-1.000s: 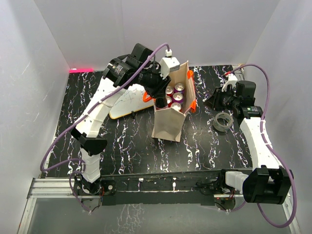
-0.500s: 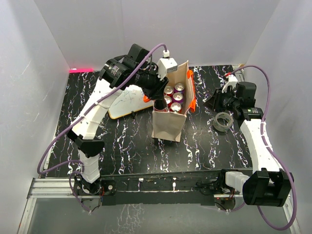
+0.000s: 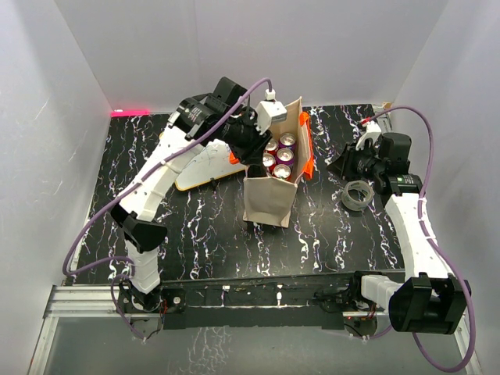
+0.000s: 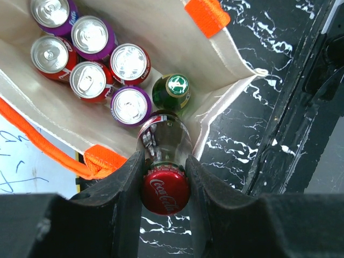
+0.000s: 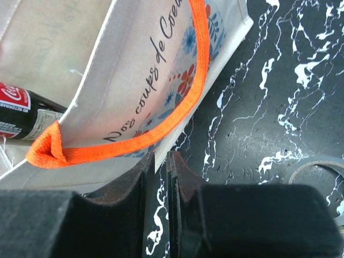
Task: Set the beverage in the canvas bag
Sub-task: Place the drink in the canvas bag.
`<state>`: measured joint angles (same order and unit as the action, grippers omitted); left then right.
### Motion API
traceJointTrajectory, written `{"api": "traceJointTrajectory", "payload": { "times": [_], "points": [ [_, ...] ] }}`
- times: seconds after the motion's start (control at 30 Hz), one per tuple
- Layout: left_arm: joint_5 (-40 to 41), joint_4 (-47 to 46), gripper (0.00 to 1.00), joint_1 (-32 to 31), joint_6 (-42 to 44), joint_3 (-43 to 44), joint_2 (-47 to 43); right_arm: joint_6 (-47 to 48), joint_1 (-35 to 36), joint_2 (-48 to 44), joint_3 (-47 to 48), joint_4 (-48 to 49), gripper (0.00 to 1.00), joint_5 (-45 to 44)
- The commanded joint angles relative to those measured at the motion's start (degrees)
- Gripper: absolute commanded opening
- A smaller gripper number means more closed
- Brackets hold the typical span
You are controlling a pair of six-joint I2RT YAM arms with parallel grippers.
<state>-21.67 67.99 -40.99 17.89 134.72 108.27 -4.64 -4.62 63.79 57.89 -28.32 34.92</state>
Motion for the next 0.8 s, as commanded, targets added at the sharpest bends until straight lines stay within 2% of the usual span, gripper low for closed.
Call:
{"api": "traceJointTrajectory", "payload": {
  "times": [0.0, 0.37, 0.6, 0.77],
  "points": [
    [-2.87, -1.01, 0.0, -0.39, -1.45, -2.35, -3.14, -0.44, -0.28, -1.32, -1.3, 2.69, 0.18, 0.28],
    [-3.78, -1.59, 0.0, -0.76, 2.68, -6.03, -2.64, -0.35, -0.32, -1.17, -1.87, 3.11, 0.18, -0.09],
    [-6.04, -10.9, 0.0, -1.1, 8.36, -21.9, -9.66, -0.28, -0.36, -0.92, -1.84, 3.03, 0.18, -0.27],
    [-7.15, -12.33, 0.0, -1.19, 10.31, -25.39, -10.12, -0.23, -0.38, -0.93, -2.1, 3.02, 0.18, -0.1]
  ]
}}
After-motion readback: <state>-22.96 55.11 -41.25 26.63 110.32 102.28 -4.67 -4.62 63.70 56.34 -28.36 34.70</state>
